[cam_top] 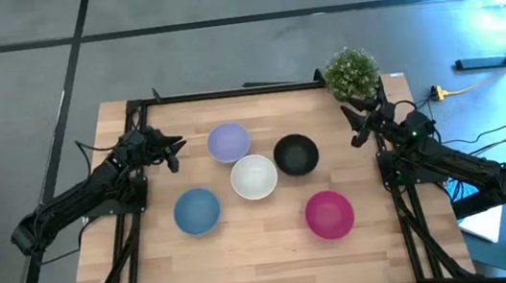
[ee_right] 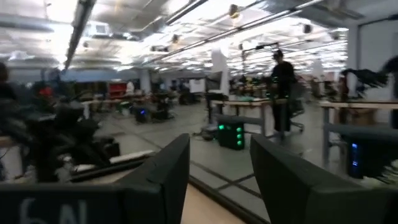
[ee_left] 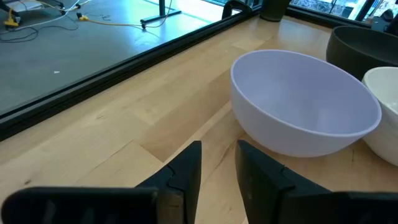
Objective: Nest bowls inside each other
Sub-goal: Stack the black bowl on top of the white bowl
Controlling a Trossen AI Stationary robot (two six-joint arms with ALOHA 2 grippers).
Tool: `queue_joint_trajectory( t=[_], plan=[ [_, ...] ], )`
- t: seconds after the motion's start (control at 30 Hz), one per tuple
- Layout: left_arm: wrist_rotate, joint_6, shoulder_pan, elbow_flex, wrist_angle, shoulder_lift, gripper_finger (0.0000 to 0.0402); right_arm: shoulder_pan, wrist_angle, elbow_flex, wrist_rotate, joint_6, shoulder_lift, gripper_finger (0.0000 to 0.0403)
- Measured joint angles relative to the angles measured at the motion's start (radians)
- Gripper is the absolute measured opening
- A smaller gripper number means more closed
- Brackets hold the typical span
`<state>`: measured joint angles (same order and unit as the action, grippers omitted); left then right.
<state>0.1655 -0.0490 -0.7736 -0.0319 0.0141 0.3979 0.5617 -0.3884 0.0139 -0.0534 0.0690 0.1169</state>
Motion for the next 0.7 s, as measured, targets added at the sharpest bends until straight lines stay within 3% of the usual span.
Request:
queue_joint_trajectory(
  t=[0.13,0.23,0.43,0.53,0.7],
  plan=[
    [0.000,0.000,0.000,0.000,0.000,0.000,0.0094,0.000,0.000,0.000,0.001,0.179,0.000,0.0169],
    [0.000,0.000,0.000,0.000,0.000,0.000,0.0094,0.000,0.020,0.000,-0.025,0.215,0.000,0.0169],
    [0.000,0.000,0.000,0.000,0.000,0.000,0.0094,0.000,0.037,0.000,-0.219,0.213,0.007,0.0169],
    [0.000,0.000,0.000,0.000,0.000,0.000,0.0094,0.000,0.038,0.000,-0.223,0.216,0.009,0.0169],
    [0.000,0.000,0.000,0.000,0.000,0.000,0.0094,0.000,0.080,0.000,-0.135,0.219,0.044,0.0169]
  ],
)
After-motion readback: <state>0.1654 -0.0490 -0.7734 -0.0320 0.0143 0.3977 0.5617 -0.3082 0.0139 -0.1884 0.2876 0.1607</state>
